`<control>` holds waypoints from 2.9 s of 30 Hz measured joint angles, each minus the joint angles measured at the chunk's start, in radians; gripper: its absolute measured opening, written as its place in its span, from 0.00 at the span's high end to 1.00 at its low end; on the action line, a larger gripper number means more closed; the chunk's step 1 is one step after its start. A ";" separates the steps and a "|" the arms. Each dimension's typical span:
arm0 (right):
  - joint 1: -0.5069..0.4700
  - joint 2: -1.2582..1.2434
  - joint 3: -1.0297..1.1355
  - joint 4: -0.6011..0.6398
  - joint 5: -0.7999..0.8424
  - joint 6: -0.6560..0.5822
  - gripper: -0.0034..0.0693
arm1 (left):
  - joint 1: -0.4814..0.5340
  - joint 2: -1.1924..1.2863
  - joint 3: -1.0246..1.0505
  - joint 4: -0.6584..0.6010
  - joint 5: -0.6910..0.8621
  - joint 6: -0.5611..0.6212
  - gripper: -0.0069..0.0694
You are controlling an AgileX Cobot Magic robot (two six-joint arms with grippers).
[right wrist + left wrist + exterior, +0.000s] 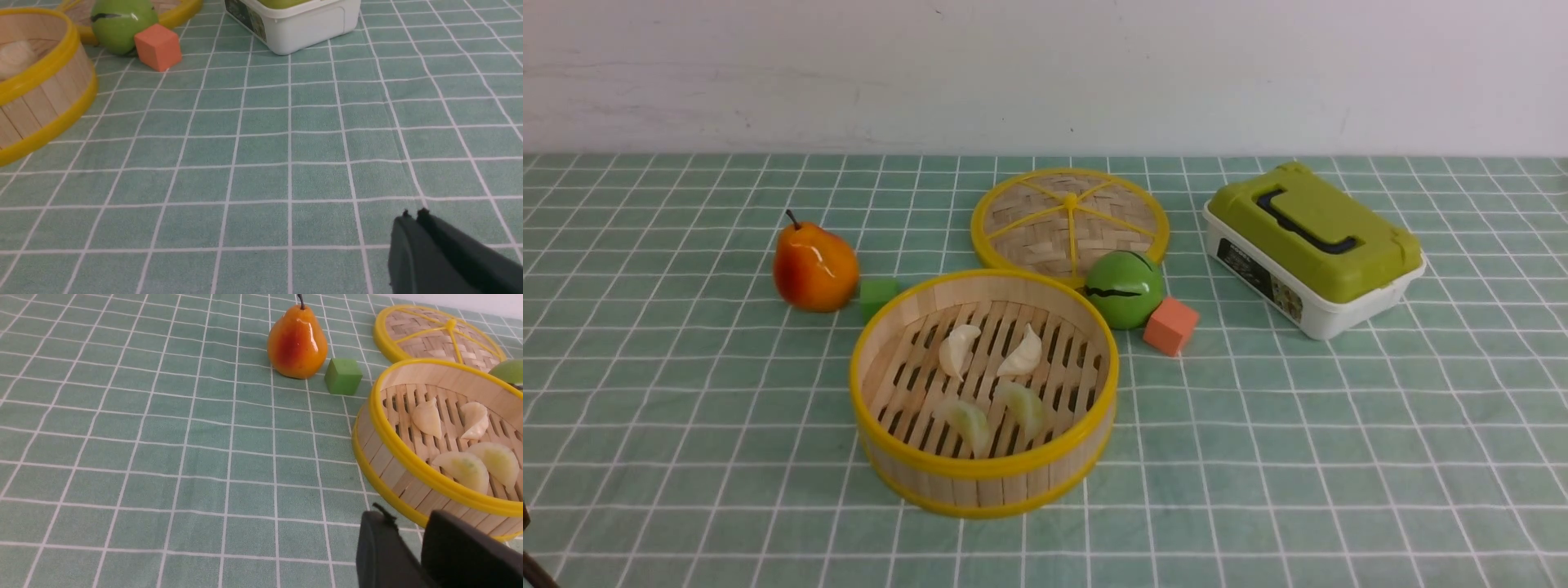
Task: Put the dumplings into the steamer on the table with the blue tablecloth.
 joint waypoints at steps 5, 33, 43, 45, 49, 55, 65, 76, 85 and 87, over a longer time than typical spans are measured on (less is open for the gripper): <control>0.000 0.000 0.000 -0.001 0.000 0.001 0.95 | 0.000 0.000 0.000 0.000 0.000 0.000 0.69; 0.000 0.000 0.000 -0.002 0.000 0.001 0.91 | 0.012 -0.088 0.082 -0.017 -0.010 0.000 0.67; 0.000 0.000 0.000 -0.002 0.001 0.001 0.89 | 0.258 -0.351 0.267 -0.381 -0.214 0.341 0.93; 0.000 0.000 0.000 -0.002 0.001 0.001 0.88 | 0.308 -0.351 0.325 -0.417 -0.254 0.403 0.93; 0.000 0.000 0.000 -0.002 0.001 0.001 0.87 | 0.325 -0.351 0.383 -0.452 -0.225 0.438 0.93; 0.000 0.000 0.000 -0.002 0.001 0.001 0.86 | 0.312 -0.351 0.390 -0.466 -0.140 0.476 0.93; 0.000 0.000 0.000 -0.002 0.001 0.001 0.84 | 0.311 -0.351 0.390 -0.473 -0.138 0.491 0.93; 0.000 0.000 0.000 -0.002 0.001 0.001 0.82 | 0.311 -0.351 0.390 -0.473 -0.138 0.492 0.93; 0.000 0.000 0.000 -0.002 0.001 0.001 0.81 | 0.311 -0.351 0.390 -0.473 -0.138 0.492 0.93; 0.000 0.000 0.000 -0.002 0.001 0.001 0.81 | 0.311 -0.351 0.390 -0.473 -0.138 0.492 0.93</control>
